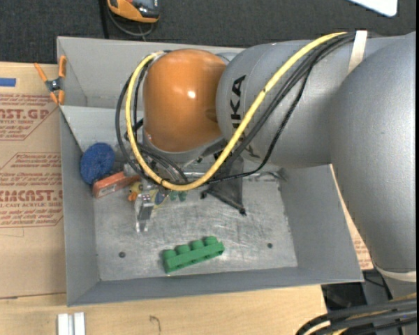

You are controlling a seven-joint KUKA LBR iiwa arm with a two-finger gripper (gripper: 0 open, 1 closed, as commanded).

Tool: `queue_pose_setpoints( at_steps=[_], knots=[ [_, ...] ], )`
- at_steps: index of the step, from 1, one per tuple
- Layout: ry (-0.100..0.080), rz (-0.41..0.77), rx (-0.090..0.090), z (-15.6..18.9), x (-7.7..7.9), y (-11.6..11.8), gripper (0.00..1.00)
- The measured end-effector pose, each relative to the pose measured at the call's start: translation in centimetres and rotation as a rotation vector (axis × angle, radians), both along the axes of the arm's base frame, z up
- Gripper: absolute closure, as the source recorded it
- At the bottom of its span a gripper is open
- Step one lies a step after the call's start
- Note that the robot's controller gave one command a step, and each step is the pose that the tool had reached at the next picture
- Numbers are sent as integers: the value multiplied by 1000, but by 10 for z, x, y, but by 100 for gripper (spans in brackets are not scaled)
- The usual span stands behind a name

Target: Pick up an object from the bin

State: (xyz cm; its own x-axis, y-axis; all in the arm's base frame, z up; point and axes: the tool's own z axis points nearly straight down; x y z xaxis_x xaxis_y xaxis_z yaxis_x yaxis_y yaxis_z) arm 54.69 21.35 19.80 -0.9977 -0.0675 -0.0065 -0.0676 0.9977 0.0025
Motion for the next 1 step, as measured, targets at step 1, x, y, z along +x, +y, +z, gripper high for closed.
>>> queue_pose_setpoints(
  at_steps=[1],
  knots=[
    [4,274,-3,-32,29,-44,0]
  ],
)
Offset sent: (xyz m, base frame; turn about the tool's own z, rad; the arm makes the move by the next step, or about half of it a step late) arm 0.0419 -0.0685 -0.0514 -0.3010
